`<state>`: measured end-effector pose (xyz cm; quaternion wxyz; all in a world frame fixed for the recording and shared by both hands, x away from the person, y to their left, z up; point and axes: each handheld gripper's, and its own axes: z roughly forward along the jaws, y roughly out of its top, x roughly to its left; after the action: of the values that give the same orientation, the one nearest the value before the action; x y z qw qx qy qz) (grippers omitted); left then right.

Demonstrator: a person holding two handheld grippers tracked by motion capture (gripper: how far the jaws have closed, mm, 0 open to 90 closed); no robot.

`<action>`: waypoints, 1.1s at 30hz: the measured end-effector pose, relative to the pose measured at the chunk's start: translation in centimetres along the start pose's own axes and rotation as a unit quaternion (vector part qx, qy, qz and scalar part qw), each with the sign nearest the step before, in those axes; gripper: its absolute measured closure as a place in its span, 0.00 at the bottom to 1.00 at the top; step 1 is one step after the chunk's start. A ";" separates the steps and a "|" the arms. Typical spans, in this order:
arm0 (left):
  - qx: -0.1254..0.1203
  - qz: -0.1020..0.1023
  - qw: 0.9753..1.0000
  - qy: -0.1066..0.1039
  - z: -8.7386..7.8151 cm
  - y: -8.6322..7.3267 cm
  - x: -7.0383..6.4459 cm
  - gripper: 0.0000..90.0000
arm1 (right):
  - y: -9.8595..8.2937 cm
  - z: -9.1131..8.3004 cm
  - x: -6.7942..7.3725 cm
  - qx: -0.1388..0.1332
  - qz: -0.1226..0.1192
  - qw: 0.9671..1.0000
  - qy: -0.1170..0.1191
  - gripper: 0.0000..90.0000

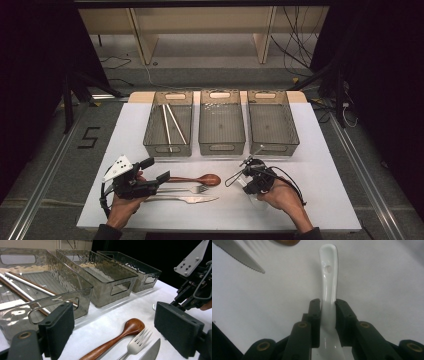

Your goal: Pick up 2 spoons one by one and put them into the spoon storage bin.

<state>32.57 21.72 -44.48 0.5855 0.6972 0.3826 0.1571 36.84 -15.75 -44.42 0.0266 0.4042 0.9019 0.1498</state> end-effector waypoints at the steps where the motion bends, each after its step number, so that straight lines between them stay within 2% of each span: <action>1: 0.000 0.000 1.000 0.000 0.0 0.0 0.0 0.18 | 0.0 0.0 0.0 0.003 -0.001 1.000 0.001 0.85; 22: 0.001 0.001 1.000 0.001 0.0 0.0 0.0 0.18 | 0.1 -0.7 0.0 -0.018 -0.002 1.000 0.010 0.87; 23: 0.001 0.000 1.000 0.001 0.0 0.0 0.0 0.18 | 0.1 -0.7 0.0 -0.018 -0.001 1.000 0.010 0.88; 24: 0.001 0.000 1.000 0.001 0.0 0.0 0.0 0.18 | 0.1 -0.8 -0.1 -0.024 0.003 0.999 0.022 0.96; 25: 0.001 0.000 1.000 0.001 0.0 0.0 0.0 0.18 | 0.1 -0.9 0.0 -0.029 0.001 0.999 0.016 0.96; 27: 0.001 0.000 1.000 0.001 0.0 0.0 0.0 0.18 | 0.1 -0.8 0.0 -0.019 -0.005 1.000 0.008 0.96; 30: 0.001 0.000 1.000 0.001 0.0 0.0 0.0 0.18 | 0.0 -0.2 0.3 -0.009 -0.012 1.000 0.013 0.96; 33: 0.002 0.000 1.000 0.001 0.0 0.0 0.0 0.18 | 0.1 -0.5 0.3 -0.013 -0.014 1.000 0.012 0.96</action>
<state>32.59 21.76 -44.50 0.5841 0.6981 0.3833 0.1571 36.63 -15.56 -43.87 0.0229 0.3894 0.9058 0.1656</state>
